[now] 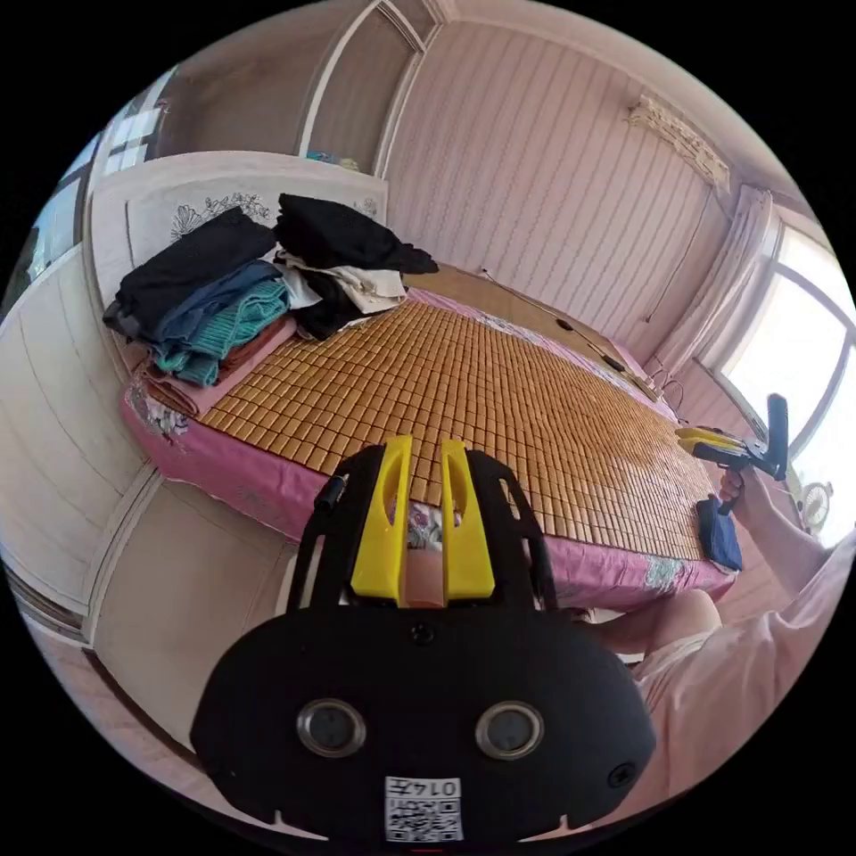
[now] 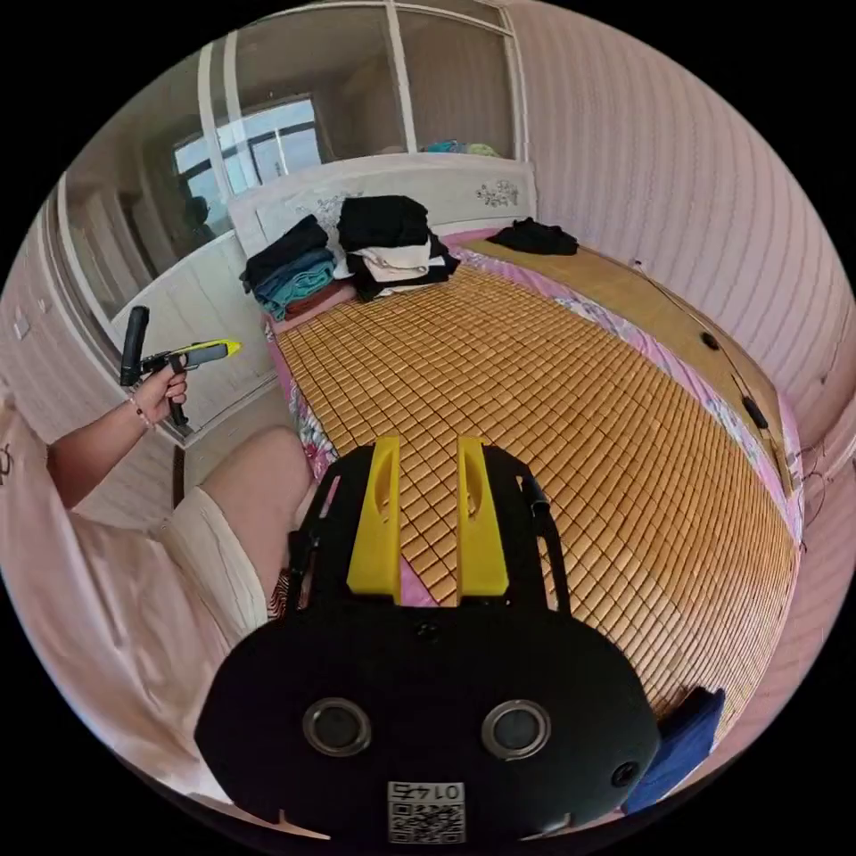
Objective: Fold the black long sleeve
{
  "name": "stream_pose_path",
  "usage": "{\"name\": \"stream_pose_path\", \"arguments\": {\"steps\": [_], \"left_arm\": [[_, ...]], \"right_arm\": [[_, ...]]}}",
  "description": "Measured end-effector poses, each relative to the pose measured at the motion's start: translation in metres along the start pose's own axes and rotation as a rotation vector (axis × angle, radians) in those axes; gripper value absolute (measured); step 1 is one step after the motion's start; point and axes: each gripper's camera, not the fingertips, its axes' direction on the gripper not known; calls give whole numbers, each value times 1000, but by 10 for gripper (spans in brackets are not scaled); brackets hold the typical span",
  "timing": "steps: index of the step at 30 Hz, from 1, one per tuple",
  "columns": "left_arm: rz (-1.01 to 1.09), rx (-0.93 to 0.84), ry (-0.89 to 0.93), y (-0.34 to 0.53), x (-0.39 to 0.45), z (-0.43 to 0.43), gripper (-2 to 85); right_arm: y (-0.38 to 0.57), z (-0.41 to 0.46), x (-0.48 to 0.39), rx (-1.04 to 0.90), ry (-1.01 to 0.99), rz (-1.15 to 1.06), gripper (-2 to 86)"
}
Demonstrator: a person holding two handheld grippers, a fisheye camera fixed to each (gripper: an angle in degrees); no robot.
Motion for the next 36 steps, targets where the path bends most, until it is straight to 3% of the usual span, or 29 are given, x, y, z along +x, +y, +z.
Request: {"name": "stream_pose_path", "arguments": {"steps": [8, 18, 24, 26, 31, 32, 36], "left_arm": [[-208, 198, -158, -40, -179, -72, 64], [-352, 234, -237, -149, -340, -63, 78], [-329, 57, -216, -195, -373, -19, 111], [-315, 9, -226, -198, -375, -10, 104], [-261, -7, -246, -199, -371, -9, 20], [-251, 10, -252, -201, -368, -14, 1], [-133, 157, -257, -217, -327, -53, -8]], "right_arm": [[-252, 140, -145, -2, -113, -397, 134], [-458, 320, -257, -66, -107, -471, 136], [-524, 407, -282, -47, -13, -344, 129], [-544, 434, -279, -84, -64, -227, 117], [-556, 448, -268, -96, -127, -188, 55], [-555, 441, -261, -70, -156, -189, 5], [-551, 412, -239, -10, -192, -228, -7]]}}
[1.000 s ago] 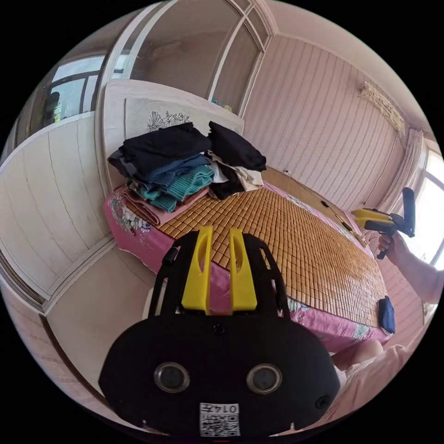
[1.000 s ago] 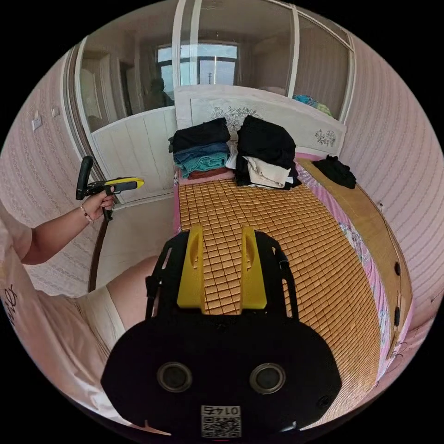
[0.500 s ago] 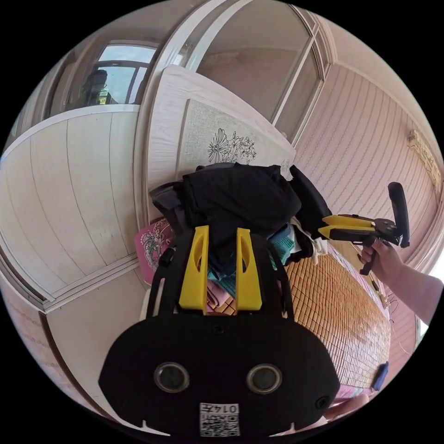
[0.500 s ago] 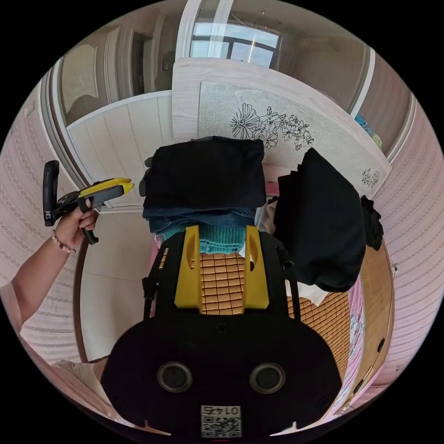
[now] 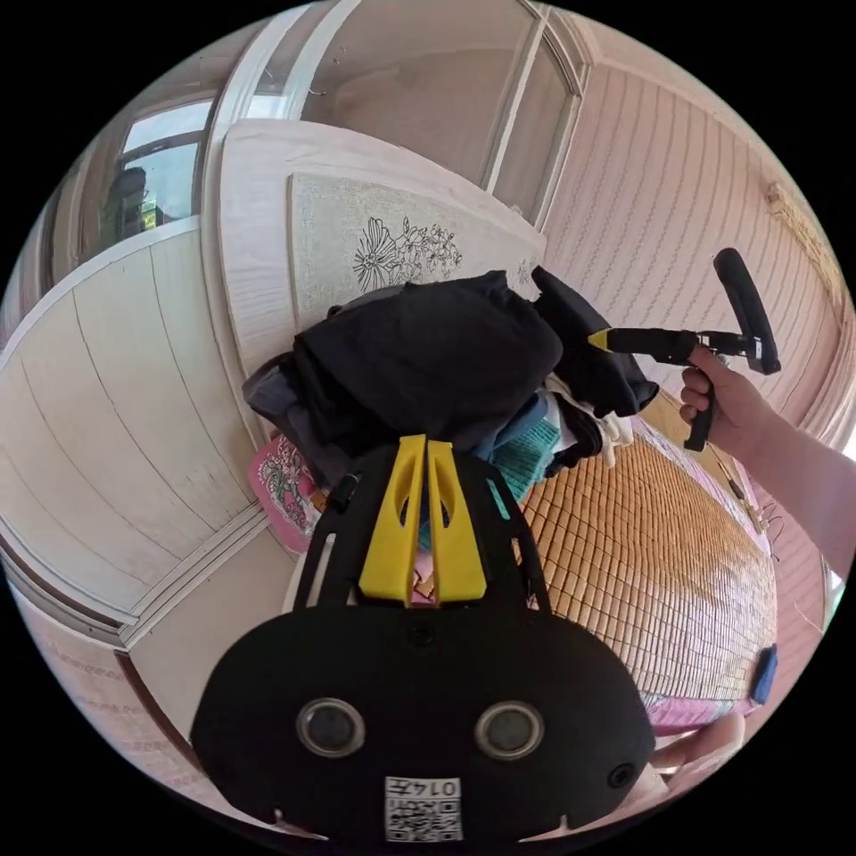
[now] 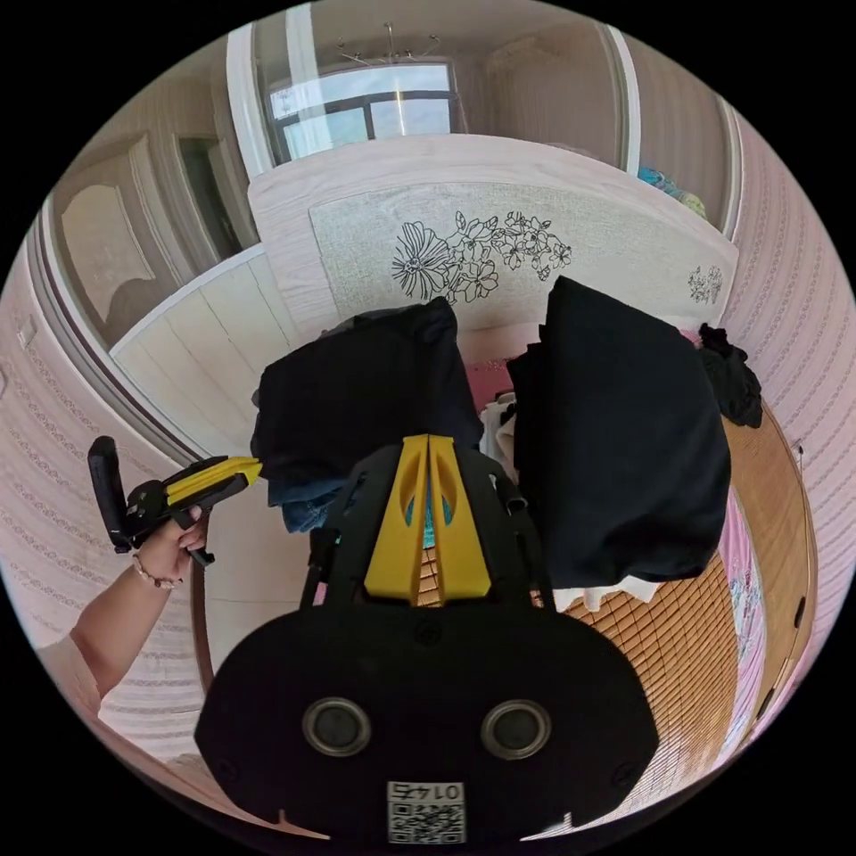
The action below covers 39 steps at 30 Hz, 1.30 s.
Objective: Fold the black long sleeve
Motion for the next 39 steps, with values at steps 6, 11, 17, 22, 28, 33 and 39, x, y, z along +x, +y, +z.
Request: {"name": "stream_pose_path", "arguments": {"steps": [6, 11, 17, 22, 28, 33, 39], "left_arm": [[222, 199, 192, -38, 102, -69, -9], [488, 117, 556, 3, 245, -76, -7], [294, -460, 906, 171, 332, 12, 42], [84, -587, 757, 251, 282, -1, 45], [-20, -587, 509, 263, 244, 3, 49], [20, -609, 480, 241, 292, 66, 99], [166, -807, 351, 232, 357, 149, 59]], "right_arm": [[41, -73, 32, 65, -150, 32, -10], [138, -141, 36, 89, -148, -38, -9], [324, -126, 40, -186, -49, 46, -6], [435, -86, 11, -416, -64, 105, 30], [465, -61, -19, -428, -133, 103, 122], [465, -14, -20, -598, -6, 68, 142], [474, -60, 20, -543, 60, 123, -1]]}}
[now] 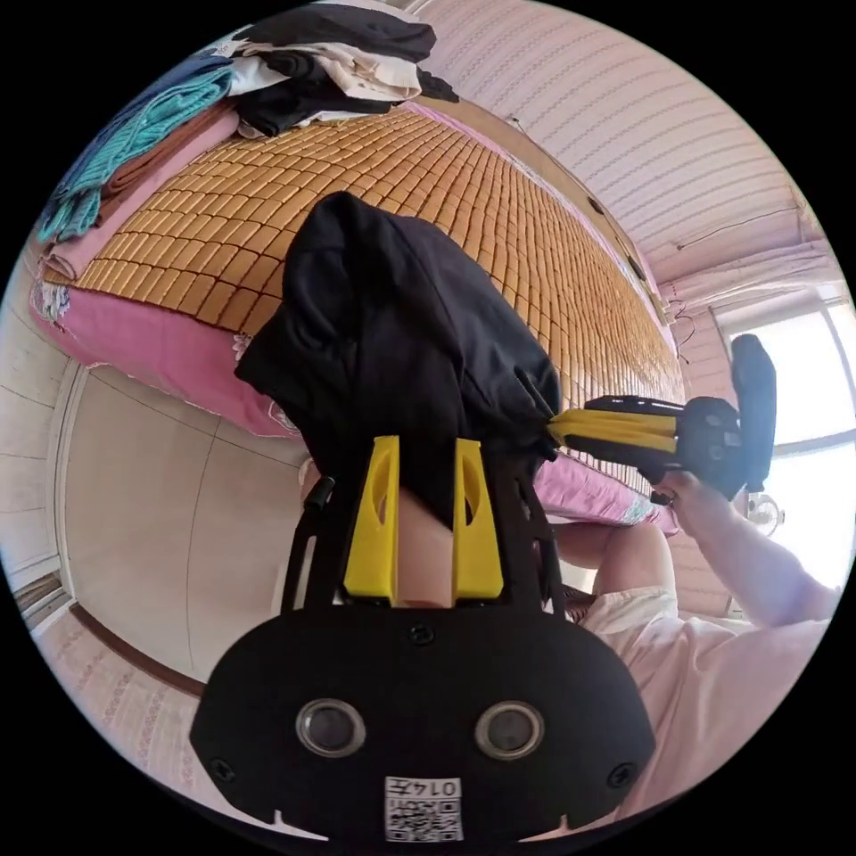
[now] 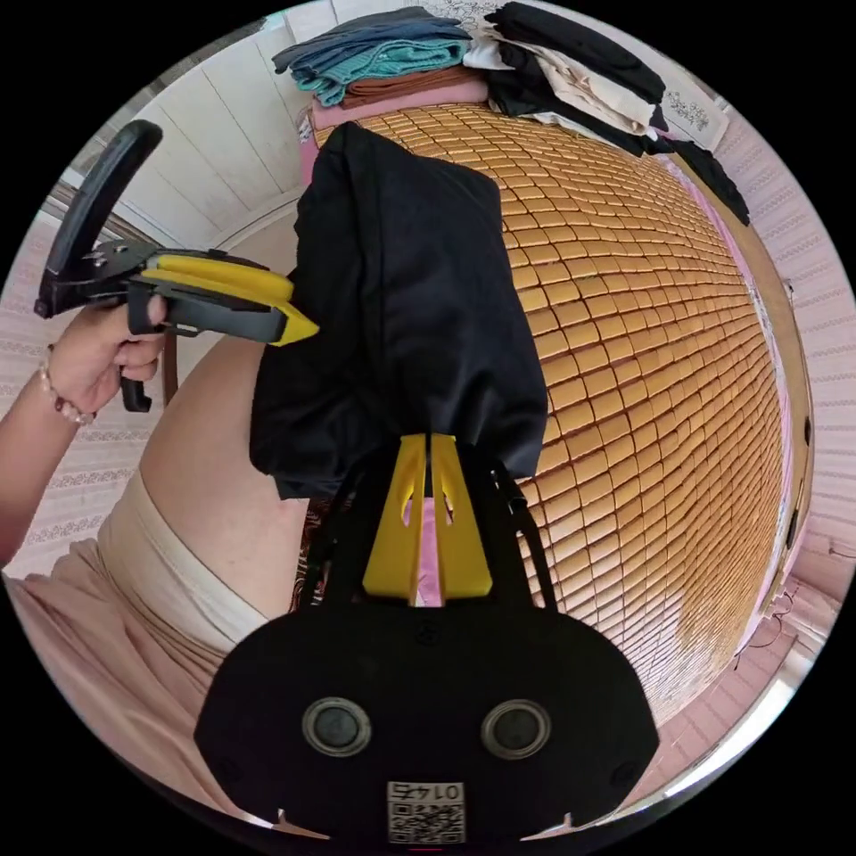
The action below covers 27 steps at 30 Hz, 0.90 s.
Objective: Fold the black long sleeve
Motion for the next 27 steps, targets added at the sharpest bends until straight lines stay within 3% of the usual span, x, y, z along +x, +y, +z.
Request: {"name": "stream_pose_path", "arguments": {"steps": [7, 14, 17, 20, 23, 27], "left_arm": [[242, 206, -49, -32, 66, -82, 19], [672, 458, -110, -153, 236, -163, 16], [784, 397, -25, -224, 325, -135, 43], [675, 259, 23, -264, 366, -70, 64], [674, 220, 97, -240, 373, -23, 75], [744, 88, -18, -158, 349, 47, 74]], "right_arm": [[133, -97, 115, 338, -119, 310, -9], [287, -151, 170, 631, -249, 607, -8], [351, -148, 182, 596, -223, 723, -7], [410, -112, 201, 449, -179, 920, -4], [460, -79, 215, 368, -176, 1079, 2], [491, -61, 228, 304, -174, 1138, 8]]}}
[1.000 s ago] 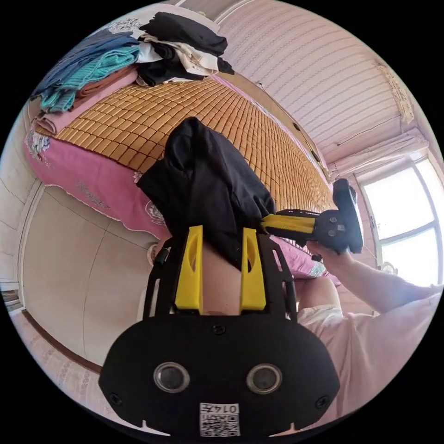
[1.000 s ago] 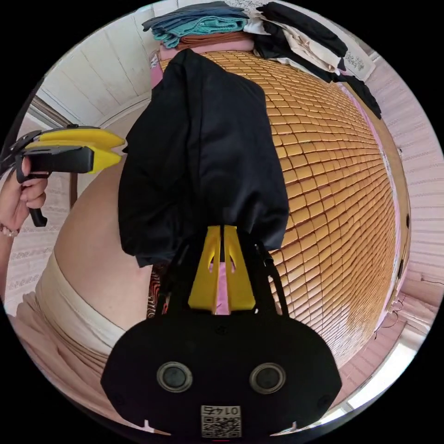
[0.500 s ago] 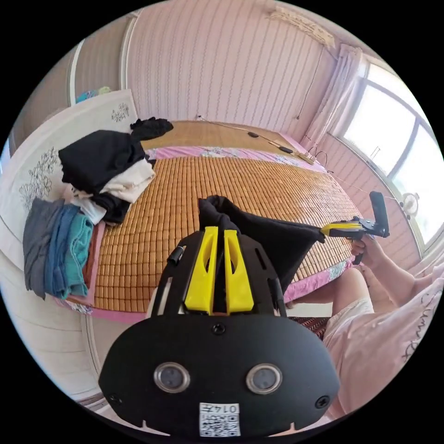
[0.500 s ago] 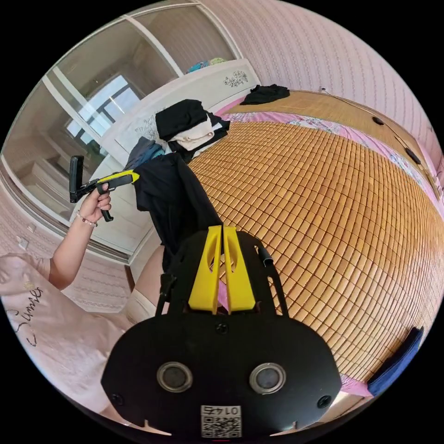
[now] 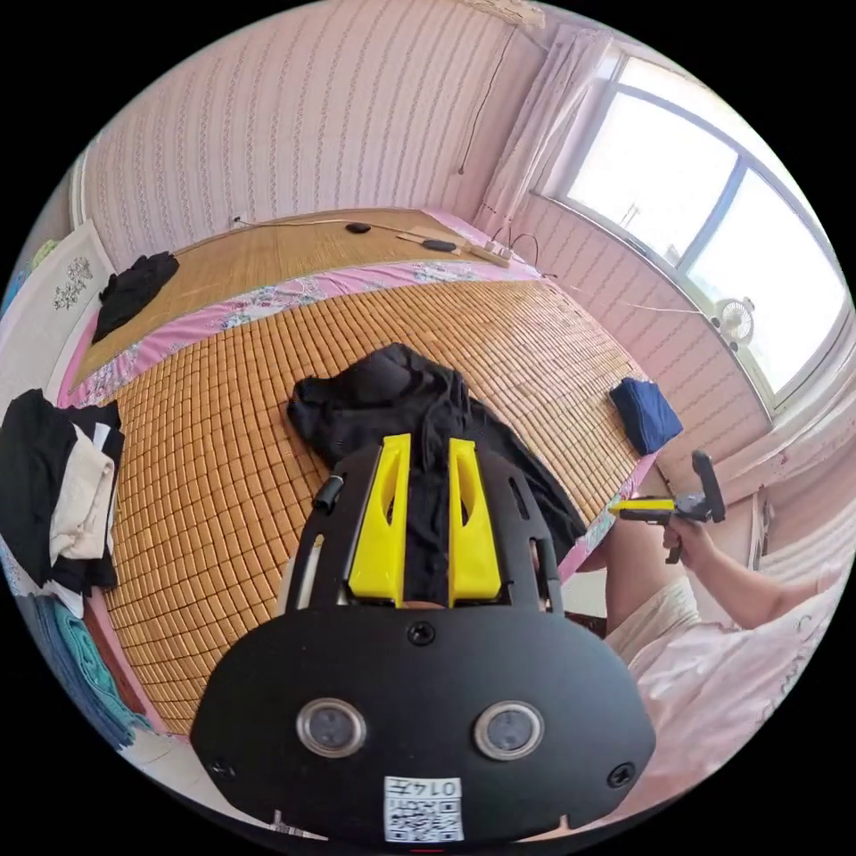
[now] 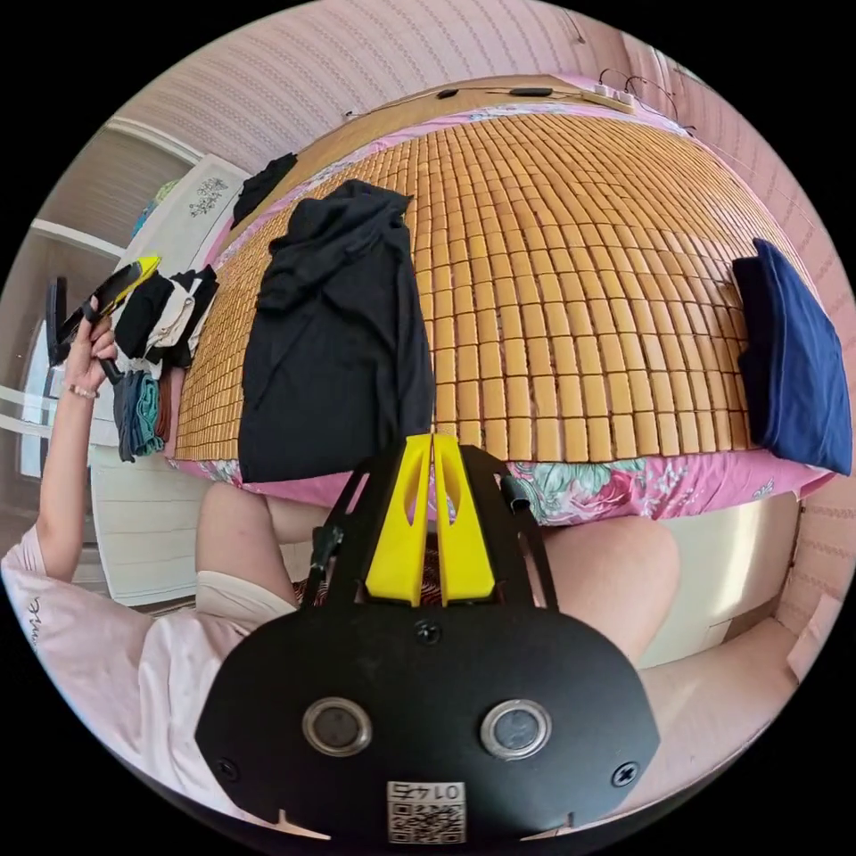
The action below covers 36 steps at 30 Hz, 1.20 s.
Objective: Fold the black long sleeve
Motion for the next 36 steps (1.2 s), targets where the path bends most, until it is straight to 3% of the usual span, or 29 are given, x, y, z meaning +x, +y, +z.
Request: {"name": "stream_pose_path", "arguments": {"steps": [5, 10, 15, 19, 22, 25, 31, 36], "left_arm": [[-131, -240, -36, 98, 15, 79, 82], [-211, -390, -40, 117, 22, 136, 87], [-106, -387, -105, 116, 35, 137, -1], [-81, -362, -28, 141, 42, 118, -6], [-147, -326, 37, 158, 37, 105, 3], [-181, -209, 39, 153, 29, 79, 39], [-56, -80, -68, 92, 23, 76, 62], [96, -30, -54, -9, 32, 124, 84]], "right_arm": [[-16, 4, -13, -2, 86, -150, 63], [-39, 37, -29, -89, 269, -261, 97], [-51, 29, -12, -137, 217, -233, 17], [-37, 4, 1, -147, 155, -267, 8], [-30, -3, 7, -207, 232, -293, 18], [-43, -29, -4, -122, 240, -322, 53], [-118, -31, -85, 26, 174, -550, 86], [-164, -34, -88, 29, -22, -444, 92]]}}
